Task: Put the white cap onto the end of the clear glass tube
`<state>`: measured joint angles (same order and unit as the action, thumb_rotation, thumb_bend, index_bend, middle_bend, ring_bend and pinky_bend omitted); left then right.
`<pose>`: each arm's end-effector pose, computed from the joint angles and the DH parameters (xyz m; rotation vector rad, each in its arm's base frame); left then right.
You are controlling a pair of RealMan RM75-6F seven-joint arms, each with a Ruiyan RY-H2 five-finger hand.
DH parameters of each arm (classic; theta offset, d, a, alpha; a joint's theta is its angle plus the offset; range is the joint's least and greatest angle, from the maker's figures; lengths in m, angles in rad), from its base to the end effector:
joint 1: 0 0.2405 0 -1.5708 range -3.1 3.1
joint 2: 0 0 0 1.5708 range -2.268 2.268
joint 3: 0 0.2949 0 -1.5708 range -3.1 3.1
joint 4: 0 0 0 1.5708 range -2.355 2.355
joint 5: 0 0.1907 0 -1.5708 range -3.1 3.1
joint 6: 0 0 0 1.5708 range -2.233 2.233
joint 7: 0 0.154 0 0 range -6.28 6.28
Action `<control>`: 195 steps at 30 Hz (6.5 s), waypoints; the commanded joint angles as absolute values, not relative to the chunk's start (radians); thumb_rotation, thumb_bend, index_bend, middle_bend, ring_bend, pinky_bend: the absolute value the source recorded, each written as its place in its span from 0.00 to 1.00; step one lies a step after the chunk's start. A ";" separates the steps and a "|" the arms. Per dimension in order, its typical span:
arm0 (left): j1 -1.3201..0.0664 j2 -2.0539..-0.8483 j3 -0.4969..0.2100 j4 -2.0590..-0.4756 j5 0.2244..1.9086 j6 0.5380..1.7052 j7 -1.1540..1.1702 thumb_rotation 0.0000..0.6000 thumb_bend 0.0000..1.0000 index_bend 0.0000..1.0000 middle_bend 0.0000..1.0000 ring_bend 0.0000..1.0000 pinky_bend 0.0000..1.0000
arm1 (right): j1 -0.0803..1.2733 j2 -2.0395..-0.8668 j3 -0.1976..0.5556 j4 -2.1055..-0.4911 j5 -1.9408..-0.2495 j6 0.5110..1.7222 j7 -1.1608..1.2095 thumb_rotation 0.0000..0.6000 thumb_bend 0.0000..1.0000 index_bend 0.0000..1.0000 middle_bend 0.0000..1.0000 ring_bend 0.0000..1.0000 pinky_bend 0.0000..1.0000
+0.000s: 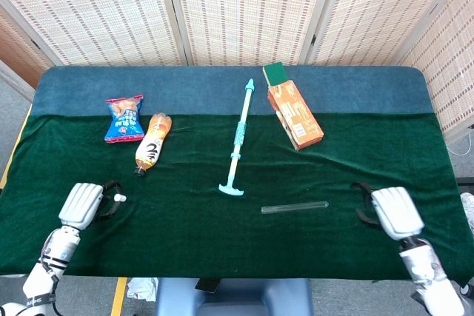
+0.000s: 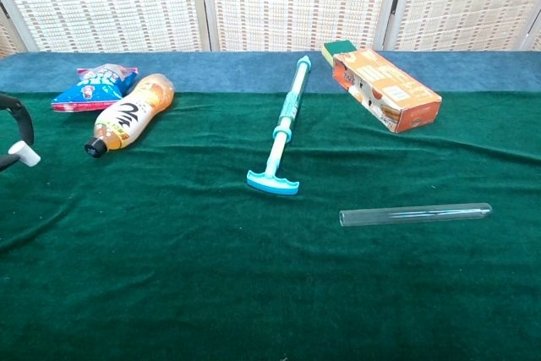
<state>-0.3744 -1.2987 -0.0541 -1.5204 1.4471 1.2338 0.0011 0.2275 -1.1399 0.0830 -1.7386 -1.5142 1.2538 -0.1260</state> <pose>-0.2920 0.2834 0.1041 -1.6438 -0.9875 -0.9881 -0.2868 -0.2360 0.1471 1.6302 -0.9490 0.9210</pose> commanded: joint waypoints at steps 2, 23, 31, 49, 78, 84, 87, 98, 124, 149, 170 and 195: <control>-0.360 -1.280 -0.045 -1.544 1.461 1.251 -0.002 1.00 0.54 0.60 1.00 0.92 0.84 | 0.306 -1.233 0.101 -1.700 -1.467 1.157 -0.200 1.00 0.35 0.43 0.94 1.00 1.00; -0.348 -1.267 -0.030 -1.548 1.464 1.241 -0.003 1.00 0.54 0.60 1.00 0.92 0.84 | 0.472 -1.488 0.115 -1.546 -1.314 0.970 -0.365 1.00 0.31 0.52 1.00 1.00 1.00; -0.345 -1.269 -0.026 -1.541 1.459 1.232 -0.006 1.00 0.54 0.60 1.00 0.92 0.84 | 0.495 -1.489 0.097 -1.555 -1.268 0.956 -0.442 1.00 0.31 0.49 1.00 1.00 1.00; -0.346 -1.275 -0.025 -1.534 1.453 1.215 -0.004 1.00 0.54 0.60 1.00 0.92 0.84 | 0.527 -1.516 0.079 -1.513 -1.218 0.956 -0.486 1.00 0.31 0.47 1.00 1.00 1.00; -0.351 -1.238 -0.059 -1.540 1.450 1.224 -0.136 1.00 0.55 0.61 1.00 0.91 0.84 | 0.557 -1.521 0.078 -1.549 -1.181 0.978 -0.457 1.00 0.70 0.77 1.00 1.00 1.00; -0.368 -1.174 -0.106 -1.606 1.458 1.235 -0.300 1.00 0.56 0.62 1.00 0.91 0.84 | 0.564 -1.469 0.130 -1.667 -1.246 0.998 -0.299 1.00 0.74 0.83 1.00 1.00 1.00; -0.376 -1.161 -0.135 -1.634 1.465 1.259 -0.347 1.00 0.56 0.62 1.00 0.91 0.84 | 0.581 -1.464 0.167 -1.714 -1.250 0.988 -0.221 1.00 0.75 0.84 1.00 1.00 1.00; -0.391 -1.165 -0.168 -1.708 1.541 1.345 -0.378 1.00 0.57 0.63 1.00 0.91 0.84 | 0.663 -1.572 0.258 -1.731 -1.159 0.931 -0.091 1.00 0.75 0.84 1.00 1.00 1.00; -0.444 -1.236 -0.132 -1.772 1.659 1.365 -0.229 1.00 0.57 0.63 1.00 0.91 0.84 | 0.773 -1.798 0.332 -1.611 -1.067 0.959 -0.039 1.00 0.75 0.84 1.00 1.00 1.00; -0.455 -1.282 -0.123 -1.769 1.669 1.388 -0.143 1.00 0.57 0.63 1.00 0.91 0.84 | 0.778 -1.817 0.335 -1.608 -1.071 0.980 -0.007 1.00 0.75 0.84 1.00 1.00 1.00; -0.466 -1.291 -0.123 -1.767 1.659 1.386 -0.133 1.00 0.57 0.63 1.00 0.91 0.84 | 0.789 -1.826 0.337 -1.601 -1.058 0.982 -0.016 1.00 0.75 0.84 1.00 1.00 1.00; -0.480 -1.313 -0.125 -1.762 1.637 1.373 -0.135 1.00 0.57 0.64 1.00 0.91 0.84 | 0.798 -1.846 0.349 -1.596 -1.059 0.985 0.007 1.00 0.75 0.84 1.00 1.00 1.00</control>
<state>-0.4795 -1.3127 -0.1248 -1.7616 1.6374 1.3728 -0.1352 0.7976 -1.8464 0.3490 -1.5956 -1.0585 0.9851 0.0069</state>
